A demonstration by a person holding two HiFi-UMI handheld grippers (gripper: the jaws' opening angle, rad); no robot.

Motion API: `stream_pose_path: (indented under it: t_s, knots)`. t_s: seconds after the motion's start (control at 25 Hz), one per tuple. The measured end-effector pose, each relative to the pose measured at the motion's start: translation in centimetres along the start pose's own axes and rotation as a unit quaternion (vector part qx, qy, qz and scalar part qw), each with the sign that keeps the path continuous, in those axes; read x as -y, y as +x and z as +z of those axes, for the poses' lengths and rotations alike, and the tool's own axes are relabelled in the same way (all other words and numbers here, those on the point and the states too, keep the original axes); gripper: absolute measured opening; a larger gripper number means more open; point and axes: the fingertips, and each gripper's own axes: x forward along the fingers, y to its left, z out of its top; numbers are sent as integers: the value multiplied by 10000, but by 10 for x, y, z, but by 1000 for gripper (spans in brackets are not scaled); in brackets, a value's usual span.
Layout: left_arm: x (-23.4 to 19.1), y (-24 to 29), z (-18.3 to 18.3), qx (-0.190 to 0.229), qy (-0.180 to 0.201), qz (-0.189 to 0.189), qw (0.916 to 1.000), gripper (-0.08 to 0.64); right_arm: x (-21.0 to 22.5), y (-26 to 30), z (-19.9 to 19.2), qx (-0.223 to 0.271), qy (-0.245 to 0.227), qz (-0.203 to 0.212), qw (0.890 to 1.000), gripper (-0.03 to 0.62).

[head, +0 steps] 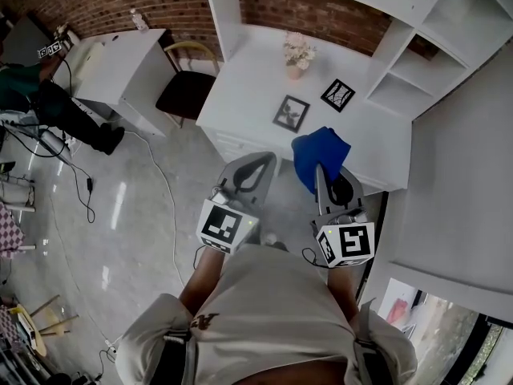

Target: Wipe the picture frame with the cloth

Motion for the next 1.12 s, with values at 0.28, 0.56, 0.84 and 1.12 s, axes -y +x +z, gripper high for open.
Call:
stream_pose_path:
  t_s: [0.28, 0.56, 0.84, 1.12]
  knots:
    - [-16, 24, -6, -48, -18, -93, 9999, 2, 14, 23, -4, -36, 17, -98, 9999, 29]
    - [-43, 54, -18, -99, -68, -314, 9994, 2, 28, 58, -16, -168, 28, -257, 9995, 29]
    - [-79, 86, -32, -211, -191, -564, 9980, 2, 42, 100, -24, -283, 53, -450, 9986, 29]
    - [-117, 118, -36, -267, -208, -861, 9957, 2, 54, 144, -25, -343, 91, -645, 9973, 29]
